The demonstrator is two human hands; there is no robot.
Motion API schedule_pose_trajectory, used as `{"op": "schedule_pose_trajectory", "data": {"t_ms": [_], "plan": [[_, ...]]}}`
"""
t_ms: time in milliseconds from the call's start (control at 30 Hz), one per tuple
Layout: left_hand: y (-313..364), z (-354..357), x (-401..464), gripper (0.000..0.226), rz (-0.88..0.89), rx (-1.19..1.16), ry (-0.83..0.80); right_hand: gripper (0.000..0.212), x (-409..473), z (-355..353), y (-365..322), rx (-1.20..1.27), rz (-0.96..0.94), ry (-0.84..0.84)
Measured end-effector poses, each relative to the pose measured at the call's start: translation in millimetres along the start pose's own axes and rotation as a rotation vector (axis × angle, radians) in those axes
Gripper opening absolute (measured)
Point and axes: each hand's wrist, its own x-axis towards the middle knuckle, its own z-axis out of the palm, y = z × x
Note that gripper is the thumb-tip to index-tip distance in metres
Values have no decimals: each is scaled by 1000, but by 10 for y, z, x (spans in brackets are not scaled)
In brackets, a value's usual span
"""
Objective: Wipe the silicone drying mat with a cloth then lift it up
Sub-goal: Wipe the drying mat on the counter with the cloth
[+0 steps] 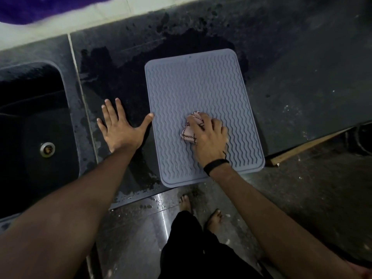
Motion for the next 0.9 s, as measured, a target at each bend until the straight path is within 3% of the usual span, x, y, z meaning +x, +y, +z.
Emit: {"op": "schedule_pose_trajectory", "data": {"t_ms": [267, 533, 767, 900], "plan": [[19, -21, -25, 117, -2, 1, -11, 68, 281, -62, 71, 60, -155, 10], [18, -38, -29, 118, -6, -23, -30, 76, -167, -170, 96, -59, -139, -148], [9, -53, -24, 120, -6, -39, -51, 63, -889, -329, 173, -118, -150, -223], [-4, -57, -43, 120, 4, -58, -57, 66, -707, -431, -7, -49, -87, -136]]}}
